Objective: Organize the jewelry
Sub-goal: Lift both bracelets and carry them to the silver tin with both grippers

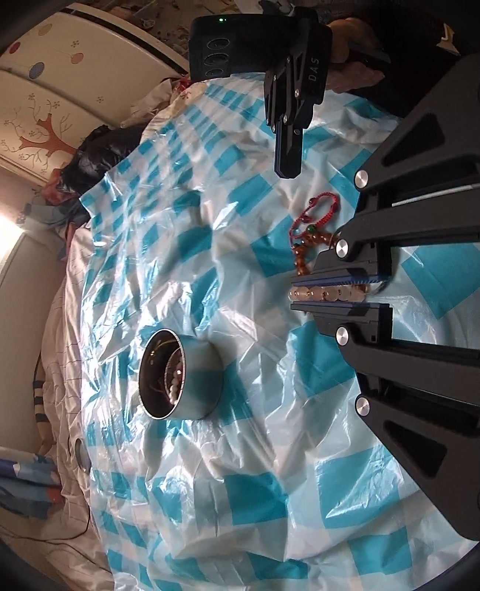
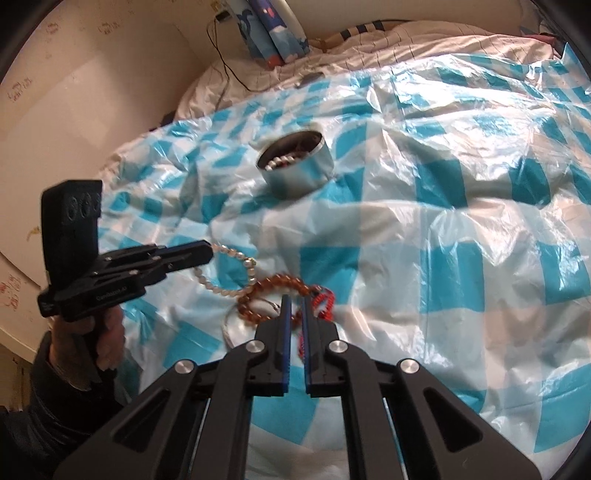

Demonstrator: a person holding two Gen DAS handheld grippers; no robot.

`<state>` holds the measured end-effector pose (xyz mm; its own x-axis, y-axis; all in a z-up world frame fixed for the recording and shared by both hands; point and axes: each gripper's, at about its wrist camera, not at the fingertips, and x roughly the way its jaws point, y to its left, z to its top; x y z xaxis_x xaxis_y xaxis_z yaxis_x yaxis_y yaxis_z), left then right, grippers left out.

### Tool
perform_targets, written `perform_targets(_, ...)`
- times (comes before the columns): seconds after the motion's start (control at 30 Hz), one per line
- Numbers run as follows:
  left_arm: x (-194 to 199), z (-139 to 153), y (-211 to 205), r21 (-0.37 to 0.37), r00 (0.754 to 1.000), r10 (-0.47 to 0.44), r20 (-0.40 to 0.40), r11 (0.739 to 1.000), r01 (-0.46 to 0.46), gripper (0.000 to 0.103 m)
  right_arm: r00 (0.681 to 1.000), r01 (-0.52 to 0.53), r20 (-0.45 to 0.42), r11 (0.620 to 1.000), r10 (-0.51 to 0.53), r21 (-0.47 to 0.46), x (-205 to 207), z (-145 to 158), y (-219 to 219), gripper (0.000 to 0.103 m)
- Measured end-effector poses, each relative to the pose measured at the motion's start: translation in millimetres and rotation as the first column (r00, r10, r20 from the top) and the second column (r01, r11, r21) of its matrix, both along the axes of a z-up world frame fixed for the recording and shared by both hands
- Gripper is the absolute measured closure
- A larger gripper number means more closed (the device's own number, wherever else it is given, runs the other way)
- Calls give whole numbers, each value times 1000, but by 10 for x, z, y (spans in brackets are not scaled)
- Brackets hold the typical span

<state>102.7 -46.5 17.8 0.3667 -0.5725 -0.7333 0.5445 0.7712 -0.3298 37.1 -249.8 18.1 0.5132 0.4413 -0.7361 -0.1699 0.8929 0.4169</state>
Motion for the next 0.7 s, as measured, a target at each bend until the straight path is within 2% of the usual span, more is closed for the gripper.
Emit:
perform_targets(0.13, 13, 43, 39, -6, 1000, 12, 13, 1000, -12, 97, 1000, 7, 5, 1000, -7, -22, 18, 28, 0, 97)
perform_targets(0.23, 26, 62, 59, -9, 1000, 20, 18, 1000, -20, 97, 999, -11, -34, 998, 9, -60, 37, -82, 53, 97)
perform_targets(0.27, 22, 69, 67, -9, 1000, 21, 21, 1000, -21, 96, 999, -12, -49, 997, 8, -72, 49, -128, 70, 94)
perform_targets(0.3, 23, 77, 68, -7, 999, 25, 25, 1000, -25, 96, 998, -18, -67, 996, 11, -91, 61, -178, 98, 78)
perform_targets(0.37, 21, 83, 71, -12, 999, 26, 25, 1000, -26, 96, 997, -15, -73, 991, 5, -135, 64, -257, 134, 62)
perform_targets(0.47, 20, 90, 73, -14, 999, 28, 28, 1000, -28, 96, 996, -44, -79, 981, 29, -189, 75, -353, 215, 65)
perform_targets(0.5, 20, 95, 69, -16, 999, 29, 28, 999, -28, 96, 996, -54, -86, 977, 37, -206, 82, -390, 239, 80)
perform_targets(0.53, 21, 102, 70, -17, 999, 28, 29, 999, -28, 96, 995, -55, -88, 972, 36, -228, 86, -415, 251, 90)
perform_targets(0.57, 19, 113, 66, -19, 999, 29, 30, 999, -28, 97, 996, -48, -84, 968, 28, -247, 88, -424, 249, 95)
perform_targets(0.7, 15, 199, 57, -38, 998, 28, 48, 999, -27, 96, 1000, -23, -23, 970, 18, -243, 84, -267, 223, 95)
